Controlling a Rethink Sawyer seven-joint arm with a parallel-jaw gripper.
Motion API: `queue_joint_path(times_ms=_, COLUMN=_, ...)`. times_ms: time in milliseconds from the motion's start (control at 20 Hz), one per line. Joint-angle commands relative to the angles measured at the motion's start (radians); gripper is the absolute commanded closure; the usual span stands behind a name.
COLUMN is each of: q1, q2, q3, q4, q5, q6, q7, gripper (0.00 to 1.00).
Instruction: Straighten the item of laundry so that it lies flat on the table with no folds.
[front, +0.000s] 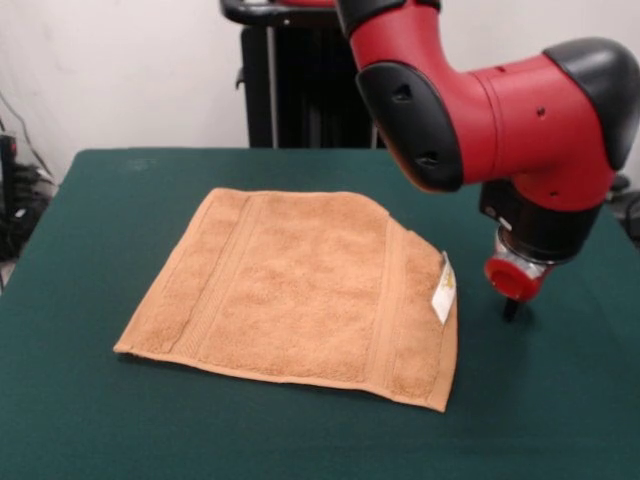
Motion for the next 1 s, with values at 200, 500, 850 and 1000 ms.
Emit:
queue_joint_path(times_ms=200, q1=0.097, q2=-0.038, q3=0.126, q4=-0.018, q5=-0.038, q6=0.063, q7=-0.099, gripper=1.0)
queue_joint_path(times_ms=500, q1=0.178, q2=-0.075, q3=0.059, q4=-0.055, q5=-0.06, q6=0.193, q7=-0.064, gripper=1.0)
queue_joint_path(times_ms=850, q1=0.24, q2=-0.1, q3=0.0, q4=-0.07, q5=-0.095, q6=0.34, q7=-0.035, gripper=1.0)
queue_joint_path(times_ms=1000, q1=0.251, q2=-0.085, q3=-0.017, q4=-0.085, q5=-0.112, q6=0.364, q7=-0.026, gripper=1.0)
